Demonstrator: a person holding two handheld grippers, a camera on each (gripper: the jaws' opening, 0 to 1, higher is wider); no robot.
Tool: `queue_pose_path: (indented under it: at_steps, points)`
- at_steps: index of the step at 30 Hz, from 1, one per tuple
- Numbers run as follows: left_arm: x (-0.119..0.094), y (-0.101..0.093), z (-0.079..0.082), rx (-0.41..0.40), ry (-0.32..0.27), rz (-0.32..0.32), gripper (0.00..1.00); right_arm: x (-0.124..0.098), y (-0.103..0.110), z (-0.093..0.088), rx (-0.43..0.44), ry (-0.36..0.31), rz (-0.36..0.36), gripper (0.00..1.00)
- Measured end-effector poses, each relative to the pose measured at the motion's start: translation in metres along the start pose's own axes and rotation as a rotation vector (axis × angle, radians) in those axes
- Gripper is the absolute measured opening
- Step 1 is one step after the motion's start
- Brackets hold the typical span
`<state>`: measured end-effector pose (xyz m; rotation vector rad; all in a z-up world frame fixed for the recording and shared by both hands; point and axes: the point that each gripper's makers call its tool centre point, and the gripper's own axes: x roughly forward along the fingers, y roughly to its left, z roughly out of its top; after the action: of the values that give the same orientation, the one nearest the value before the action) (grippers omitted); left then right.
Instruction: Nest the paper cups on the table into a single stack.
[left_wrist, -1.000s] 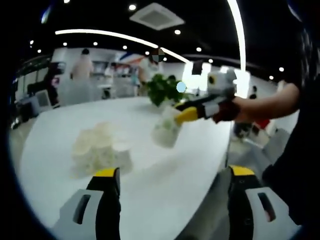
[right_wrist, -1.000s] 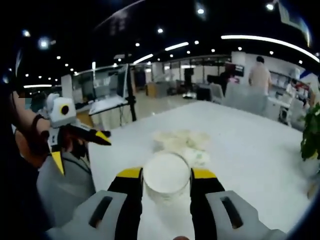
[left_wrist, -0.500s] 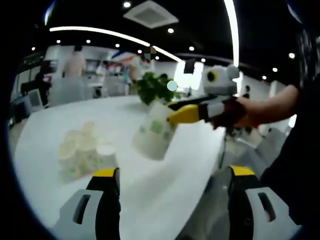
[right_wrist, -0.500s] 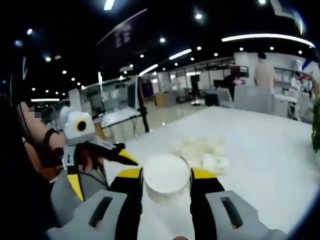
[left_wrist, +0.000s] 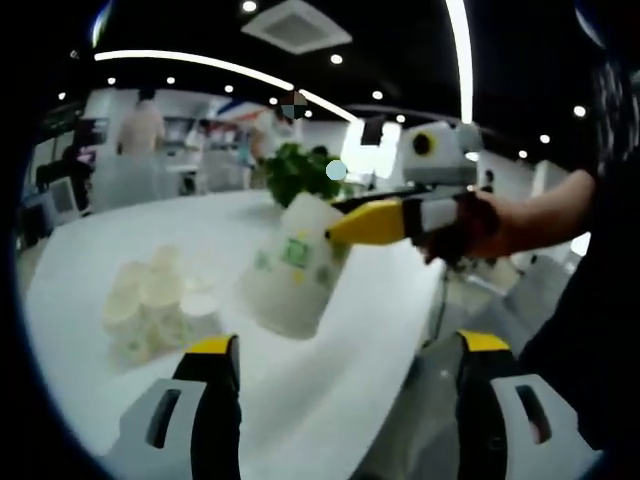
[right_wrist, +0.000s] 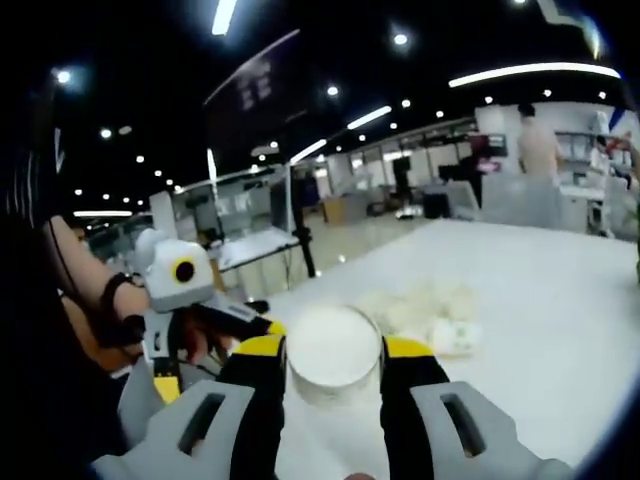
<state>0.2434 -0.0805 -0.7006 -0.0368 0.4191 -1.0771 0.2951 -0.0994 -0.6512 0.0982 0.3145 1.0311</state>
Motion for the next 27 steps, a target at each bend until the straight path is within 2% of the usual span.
queue_pose_path:
  at_steps: [6,8,10,14,20,27]
  points:
    - [0.002,-0.01,0.004,-0.024,-0.016,-0.045,0.81,0.001,0.013,0.0,-0.014,-0.015,0.042,0.33]
    - [0.002,-0.008,0.004,-0.021,-0.012,-0.032,0.81,-0.001,0.012,-0.002,-0.011,-0.013,0.038,0.33]
    - [-0.001,-0.009,0.009,-0.014,-0.042,-0.031,0.81,-0.004,0.01,-0.002,0.018,-0.025,0.035,0.33]
    - [-0.005,-0.01,0.013,-0.022,-0.062,-0.04,0.75,-0.009,0.009,-0.003,0.044,-0.044,0.032,0.33]
    - [-0.011,-0.016,0.022,-0.048,-0.108,-0.054,0.74,-0.013,0.01,-0.003,0.164,-0.096,0.05,0.33]
    - [-0.018,-0.017,0.026,-0.119,-0.14,-0.083,0.59,-0.021,0.007,-0.007,0.254,-0.136,0.068,0.33]
